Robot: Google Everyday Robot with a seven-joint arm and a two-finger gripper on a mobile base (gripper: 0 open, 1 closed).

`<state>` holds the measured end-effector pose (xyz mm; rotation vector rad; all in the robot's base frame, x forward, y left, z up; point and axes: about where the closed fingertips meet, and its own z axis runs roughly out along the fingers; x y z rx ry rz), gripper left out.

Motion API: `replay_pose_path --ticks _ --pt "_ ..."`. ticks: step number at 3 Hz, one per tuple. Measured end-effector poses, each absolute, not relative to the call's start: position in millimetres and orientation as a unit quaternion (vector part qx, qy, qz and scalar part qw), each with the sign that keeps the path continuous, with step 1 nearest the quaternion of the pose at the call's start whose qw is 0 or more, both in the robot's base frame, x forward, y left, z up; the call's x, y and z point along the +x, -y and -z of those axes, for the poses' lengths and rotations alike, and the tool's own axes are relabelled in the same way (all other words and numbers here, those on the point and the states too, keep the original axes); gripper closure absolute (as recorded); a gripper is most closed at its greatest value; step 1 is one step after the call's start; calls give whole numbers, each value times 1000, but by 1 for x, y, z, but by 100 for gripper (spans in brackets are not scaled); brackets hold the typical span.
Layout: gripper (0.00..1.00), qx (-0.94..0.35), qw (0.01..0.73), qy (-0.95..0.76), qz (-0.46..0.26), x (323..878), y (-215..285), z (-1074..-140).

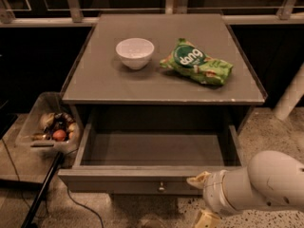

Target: Close top drawer

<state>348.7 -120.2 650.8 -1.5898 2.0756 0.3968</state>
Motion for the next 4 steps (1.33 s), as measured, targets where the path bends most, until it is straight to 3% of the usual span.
replay_pose_path --ticks 1,4 --pt "18 -585 245 -759 -146 348 120 -650" --pt "88 -576 307 -736 -180 482 156 -660"
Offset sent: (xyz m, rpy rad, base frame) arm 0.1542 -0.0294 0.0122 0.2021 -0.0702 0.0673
